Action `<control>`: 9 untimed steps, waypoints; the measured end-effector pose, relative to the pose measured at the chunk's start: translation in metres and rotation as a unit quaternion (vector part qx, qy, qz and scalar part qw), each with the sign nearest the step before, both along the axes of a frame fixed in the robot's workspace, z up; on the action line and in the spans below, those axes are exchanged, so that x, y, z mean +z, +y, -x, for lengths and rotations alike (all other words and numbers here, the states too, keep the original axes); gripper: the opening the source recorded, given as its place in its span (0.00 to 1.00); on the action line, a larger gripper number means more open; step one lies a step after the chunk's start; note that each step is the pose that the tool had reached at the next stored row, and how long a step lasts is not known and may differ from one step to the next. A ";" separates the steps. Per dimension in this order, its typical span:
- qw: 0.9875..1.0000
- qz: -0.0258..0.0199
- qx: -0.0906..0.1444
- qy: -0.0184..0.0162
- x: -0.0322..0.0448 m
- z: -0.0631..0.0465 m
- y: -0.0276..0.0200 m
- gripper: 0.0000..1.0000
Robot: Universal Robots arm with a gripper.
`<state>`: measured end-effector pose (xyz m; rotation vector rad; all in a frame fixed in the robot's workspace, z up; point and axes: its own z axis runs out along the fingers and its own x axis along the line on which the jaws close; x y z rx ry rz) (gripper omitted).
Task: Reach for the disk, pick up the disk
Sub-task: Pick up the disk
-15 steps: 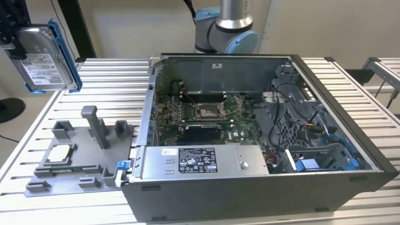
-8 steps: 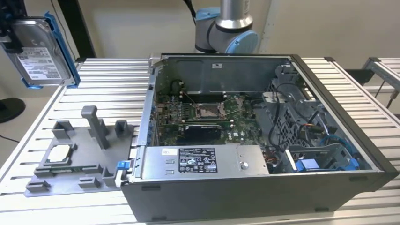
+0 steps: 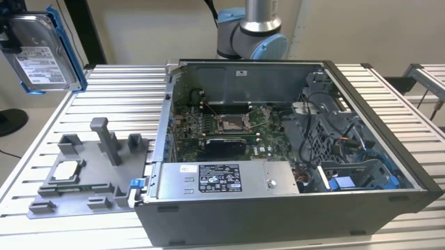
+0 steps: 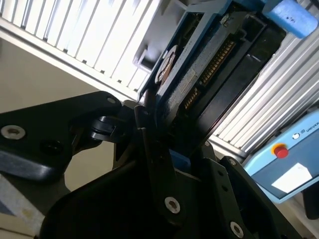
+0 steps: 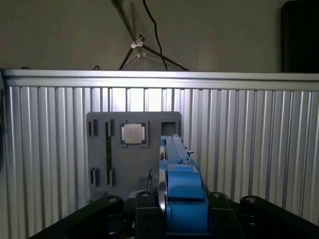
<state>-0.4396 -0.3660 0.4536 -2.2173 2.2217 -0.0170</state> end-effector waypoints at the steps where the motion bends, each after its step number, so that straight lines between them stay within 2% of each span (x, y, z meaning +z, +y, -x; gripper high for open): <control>1: 1.000 0.000 0.000 0.000 0.0023 0.000 0.0000 0.00; 9: 1.000 0.000 0.000 0.000 0.0245 0.000 0.0000 0.00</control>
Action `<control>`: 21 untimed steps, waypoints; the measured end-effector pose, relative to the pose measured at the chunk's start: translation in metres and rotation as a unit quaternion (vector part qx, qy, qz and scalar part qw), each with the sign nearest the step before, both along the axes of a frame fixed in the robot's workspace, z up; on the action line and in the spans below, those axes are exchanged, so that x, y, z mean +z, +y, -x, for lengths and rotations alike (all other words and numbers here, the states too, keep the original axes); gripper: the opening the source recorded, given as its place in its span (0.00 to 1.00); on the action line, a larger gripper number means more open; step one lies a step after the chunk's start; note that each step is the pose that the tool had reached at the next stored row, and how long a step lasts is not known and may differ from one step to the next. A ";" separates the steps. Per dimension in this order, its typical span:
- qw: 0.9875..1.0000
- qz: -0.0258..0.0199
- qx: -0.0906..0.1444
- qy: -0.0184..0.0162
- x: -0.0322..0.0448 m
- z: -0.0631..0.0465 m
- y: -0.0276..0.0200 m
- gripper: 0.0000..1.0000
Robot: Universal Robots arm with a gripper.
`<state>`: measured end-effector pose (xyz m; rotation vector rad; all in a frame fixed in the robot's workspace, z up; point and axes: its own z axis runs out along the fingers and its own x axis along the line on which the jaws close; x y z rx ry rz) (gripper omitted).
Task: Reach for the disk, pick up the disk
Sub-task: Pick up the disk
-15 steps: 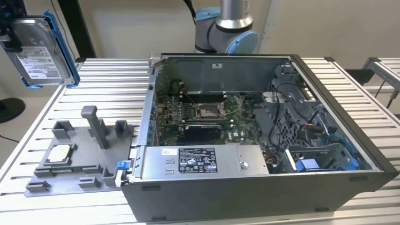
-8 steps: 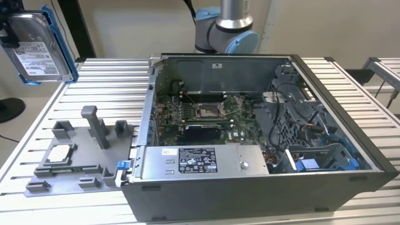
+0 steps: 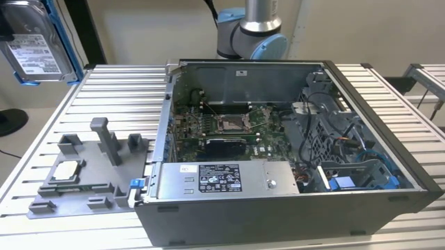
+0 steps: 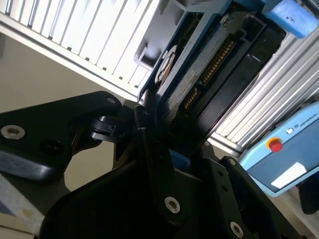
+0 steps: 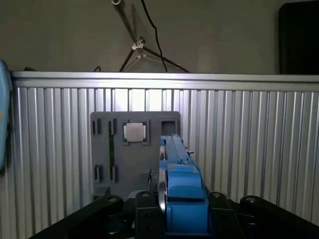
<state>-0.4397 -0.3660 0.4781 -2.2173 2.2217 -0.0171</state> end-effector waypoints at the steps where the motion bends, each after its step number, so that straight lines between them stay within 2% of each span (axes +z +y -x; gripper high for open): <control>1: 1.000 0.000 0.000 0.000 0.0033 0.000 0.0000 0.00; 5: 1.000 0.000 0.000 0.000 0.0165 0.000 0.0000 0.00; 9: 1.000 0.000 0.000 0.000 0.0235 0.000 0.0000 0.00; 18: 1.000 0.000 0.000 0.000 0.0236 0.000 0.0000 0.00; 21: 1.000 0.000 0.000 0.000 0.0236 -0.004 0.0000 0.00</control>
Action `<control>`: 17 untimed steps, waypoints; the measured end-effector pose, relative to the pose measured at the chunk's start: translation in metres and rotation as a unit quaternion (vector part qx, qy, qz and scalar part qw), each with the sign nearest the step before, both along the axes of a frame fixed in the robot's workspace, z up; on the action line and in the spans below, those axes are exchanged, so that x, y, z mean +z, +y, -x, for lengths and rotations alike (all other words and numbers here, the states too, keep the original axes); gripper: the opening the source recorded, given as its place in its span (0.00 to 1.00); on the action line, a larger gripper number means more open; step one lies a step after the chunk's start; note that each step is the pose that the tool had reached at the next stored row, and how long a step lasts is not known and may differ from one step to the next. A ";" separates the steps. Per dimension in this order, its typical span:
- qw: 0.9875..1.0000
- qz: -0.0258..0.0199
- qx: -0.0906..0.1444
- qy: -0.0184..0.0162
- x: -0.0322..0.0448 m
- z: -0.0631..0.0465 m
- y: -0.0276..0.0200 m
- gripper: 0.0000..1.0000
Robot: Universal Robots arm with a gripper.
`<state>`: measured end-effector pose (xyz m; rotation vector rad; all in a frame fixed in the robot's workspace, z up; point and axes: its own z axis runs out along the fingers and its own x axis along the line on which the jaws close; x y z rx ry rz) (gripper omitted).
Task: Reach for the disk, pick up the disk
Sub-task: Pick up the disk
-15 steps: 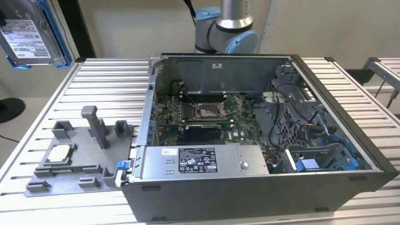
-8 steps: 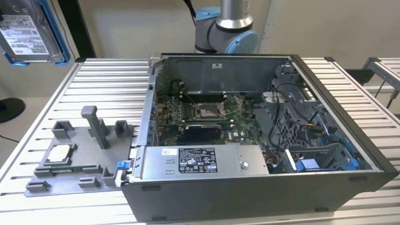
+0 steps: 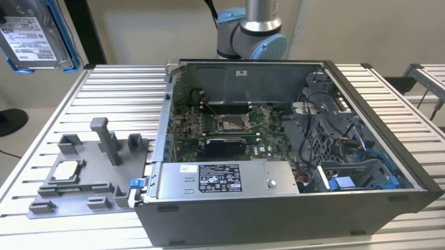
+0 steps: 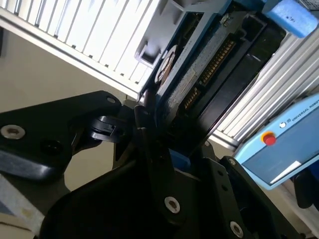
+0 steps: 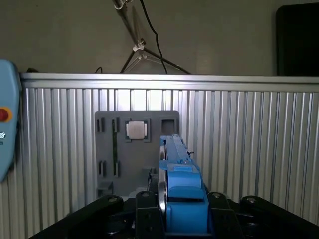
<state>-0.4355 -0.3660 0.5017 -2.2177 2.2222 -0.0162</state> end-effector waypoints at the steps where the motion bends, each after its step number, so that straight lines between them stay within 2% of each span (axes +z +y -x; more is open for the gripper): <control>1: 1.000 0.000 0.000 0.000 0.0000 -0.002 0.0000 0.00; 17: 1.000 0.000 0.000 0.000 0.0000 -0.027 0.0000 0.00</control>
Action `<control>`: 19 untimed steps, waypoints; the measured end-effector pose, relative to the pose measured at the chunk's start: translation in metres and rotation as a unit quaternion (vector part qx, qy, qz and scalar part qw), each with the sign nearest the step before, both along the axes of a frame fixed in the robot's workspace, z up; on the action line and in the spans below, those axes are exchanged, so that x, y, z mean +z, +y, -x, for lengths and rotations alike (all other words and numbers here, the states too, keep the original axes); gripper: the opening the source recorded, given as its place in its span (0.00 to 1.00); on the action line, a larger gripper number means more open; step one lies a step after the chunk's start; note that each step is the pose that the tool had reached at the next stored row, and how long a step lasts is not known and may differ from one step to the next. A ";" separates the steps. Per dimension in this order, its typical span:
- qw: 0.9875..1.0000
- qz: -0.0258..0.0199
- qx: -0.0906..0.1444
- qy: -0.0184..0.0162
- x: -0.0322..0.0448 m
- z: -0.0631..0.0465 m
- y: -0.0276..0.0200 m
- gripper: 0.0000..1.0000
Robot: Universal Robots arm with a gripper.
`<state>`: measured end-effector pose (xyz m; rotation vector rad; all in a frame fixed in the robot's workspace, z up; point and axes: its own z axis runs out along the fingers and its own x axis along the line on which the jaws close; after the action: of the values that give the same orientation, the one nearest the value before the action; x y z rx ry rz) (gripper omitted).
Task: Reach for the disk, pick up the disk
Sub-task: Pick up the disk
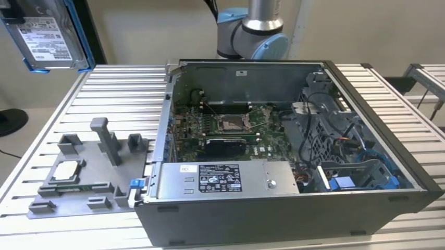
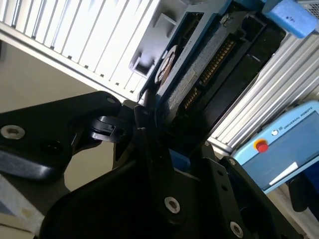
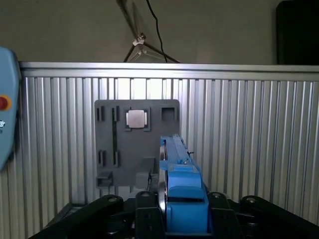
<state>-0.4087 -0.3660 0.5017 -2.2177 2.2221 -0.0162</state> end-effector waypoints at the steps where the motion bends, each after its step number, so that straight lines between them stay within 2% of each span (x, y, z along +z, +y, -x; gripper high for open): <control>1: 1.000 0.000 0.000 0.000 0.0000 -0.002 0.0000 0.00; 6: 1.000 0.000 0.000 0.000 0.0000 -0.010 0.0000 0.00; 19: 1.000 0.000 0.000 0.000 0.0000 -0.040 0.0000 0.00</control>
<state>-0.3684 -0.3661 0.5017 -2.2178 2.2221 -0.0162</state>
